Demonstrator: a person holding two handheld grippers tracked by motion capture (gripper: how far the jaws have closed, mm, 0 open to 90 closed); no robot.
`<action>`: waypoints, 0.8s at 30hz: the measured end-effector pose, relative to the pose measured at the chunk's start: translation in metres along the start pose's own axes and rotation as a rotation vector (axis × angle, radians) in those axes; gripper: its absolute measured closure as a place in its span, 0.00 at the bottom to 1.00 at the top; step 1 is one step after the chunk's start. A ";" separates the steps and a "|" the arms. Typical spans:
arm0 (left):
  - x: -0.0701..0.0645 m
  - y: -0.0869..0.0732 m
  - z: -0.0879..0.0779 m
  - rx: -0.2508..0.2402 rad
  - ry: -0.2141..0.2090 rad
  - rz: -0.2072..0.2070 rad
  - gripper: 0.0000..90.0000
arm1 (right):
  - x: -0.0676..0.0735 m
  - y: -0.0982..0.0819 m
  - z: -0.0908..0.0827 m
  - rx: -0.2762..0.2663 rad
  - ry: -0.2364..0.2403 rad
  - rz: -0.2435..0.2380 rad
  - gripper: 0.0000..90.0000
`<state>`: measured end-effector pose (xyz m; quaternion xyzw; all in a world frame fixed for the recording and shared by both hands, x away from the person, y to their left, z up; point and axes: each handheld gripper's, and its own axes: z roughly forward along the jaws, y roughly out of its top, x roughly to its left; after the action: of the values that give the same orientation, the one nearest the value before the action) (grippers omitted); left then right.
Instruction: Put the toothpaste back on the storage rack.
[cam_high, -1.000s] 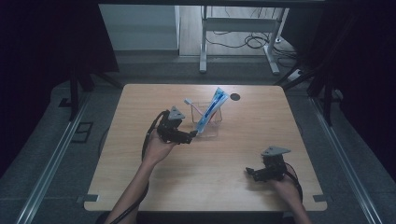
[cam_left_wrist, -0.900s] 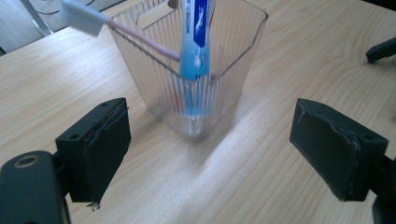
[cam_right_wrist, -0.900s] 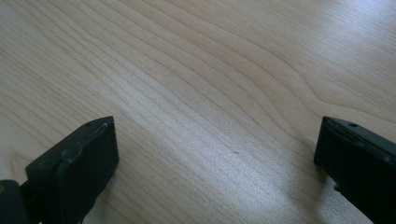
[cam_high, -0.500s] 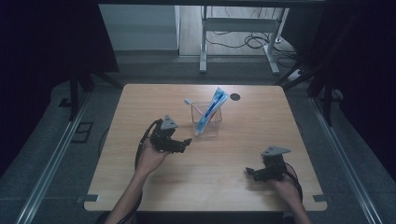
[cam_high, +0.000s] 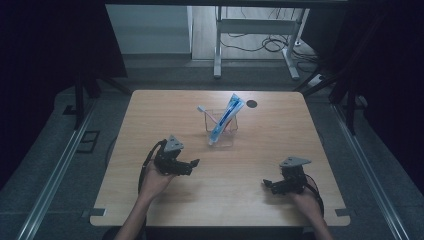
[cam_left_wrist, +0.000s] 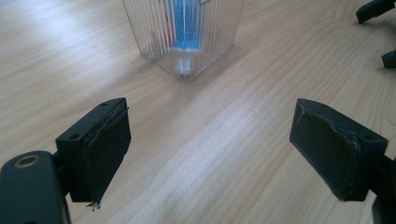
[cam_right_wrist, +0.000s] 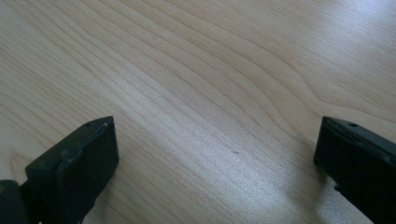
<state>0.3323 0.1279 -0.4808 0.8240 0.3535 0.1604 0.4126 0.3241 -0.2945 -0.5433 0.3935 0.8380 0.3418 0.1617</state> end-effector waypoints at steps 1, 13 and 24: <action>0.000 -0.003 0.000 0.000 -0.003 -0.005 0.14 | 0.000 0.000 0.000 0.000 0.000 0.000 0.00; -0.001 -0.036 -0.001 0.018 0.005 -0.036 0.14 | 0.000 0.000 0.000 -0.001 -0.001 0.002 0.00; -0.006 -0.058 0.007 0.090 0.026 -0.014 0.14 | 0.000 0.000 0.000 -0.001 -0.001 0.001 0.00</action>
<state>0.3061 0.1436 -0.5310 0.8370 0.3717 0.1522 0.3717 0.3240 -0.2943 -0.5434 0.3938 0.8375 0.3423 0.1621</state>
